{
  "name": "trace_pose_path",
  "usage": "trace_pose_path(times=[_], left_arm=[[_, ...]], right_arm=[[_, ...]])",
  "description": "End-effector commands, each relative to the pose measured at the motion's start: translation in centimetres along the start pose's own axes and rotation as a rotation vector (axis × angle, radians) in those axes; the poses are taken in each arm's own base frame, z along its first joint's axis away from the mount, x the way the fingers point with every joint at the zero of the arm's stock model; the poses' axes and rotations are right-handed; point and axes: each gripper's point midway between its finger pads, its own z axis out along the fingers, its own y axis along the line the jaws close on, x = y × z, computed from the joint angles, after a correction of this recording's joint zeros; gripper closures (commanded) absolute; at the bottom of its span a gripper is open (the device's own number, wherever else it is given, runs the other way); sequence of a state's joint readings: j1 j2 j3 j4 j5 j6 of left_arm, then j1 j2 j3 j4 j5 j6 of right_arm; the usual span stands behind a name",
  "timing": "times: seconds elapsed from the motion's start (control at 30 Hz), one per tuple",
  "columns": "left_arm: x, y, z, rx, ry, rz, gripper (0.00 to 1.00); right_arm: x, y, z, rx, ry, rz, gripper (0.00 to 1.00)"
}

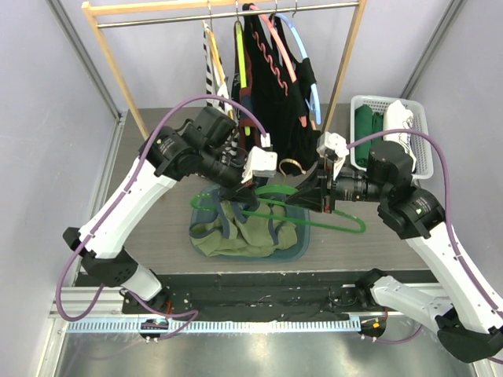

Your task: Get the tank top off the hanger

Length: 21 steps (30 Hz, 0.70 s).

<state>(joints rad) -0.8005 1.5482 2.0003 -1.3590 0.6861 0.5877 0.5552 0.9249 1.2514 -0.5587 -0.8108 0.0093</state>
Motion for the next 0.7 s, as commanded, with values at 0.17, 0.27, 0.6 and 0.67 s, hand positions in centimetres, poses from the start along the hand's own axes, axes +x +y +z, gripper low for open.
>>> trace_pose_path(times=[0.17, 0.27, 0.6, 0.67], left_arm=[[-3.8, 1.4, -3.6, -0.223, -0.122, 0.031, 0.32], [-4.5, 3.4, -5.5, -0.383, -0.134, 0.044, 0.0], [-0.6, 4.0, -8.7, -0.612, -0.055, 0.028, 0.0], [0.6, 4.0, -8.8, -0.638, -0.033, 0.009, 0.0]], right_arm=[[-2.0, 0.1, -1.4, 0.085, -0.1, -0.061, 0.99], [-2.1, 0.1, -2.0, 0.117, -0.129, -0.058, 0.99], [-2.8, -0.6, -3.0, 0.21, -0.151, -0.07, 0.99], [-3.2, -1.3, -3.1, 0.246, -0.156, -0.075, 0.99]])
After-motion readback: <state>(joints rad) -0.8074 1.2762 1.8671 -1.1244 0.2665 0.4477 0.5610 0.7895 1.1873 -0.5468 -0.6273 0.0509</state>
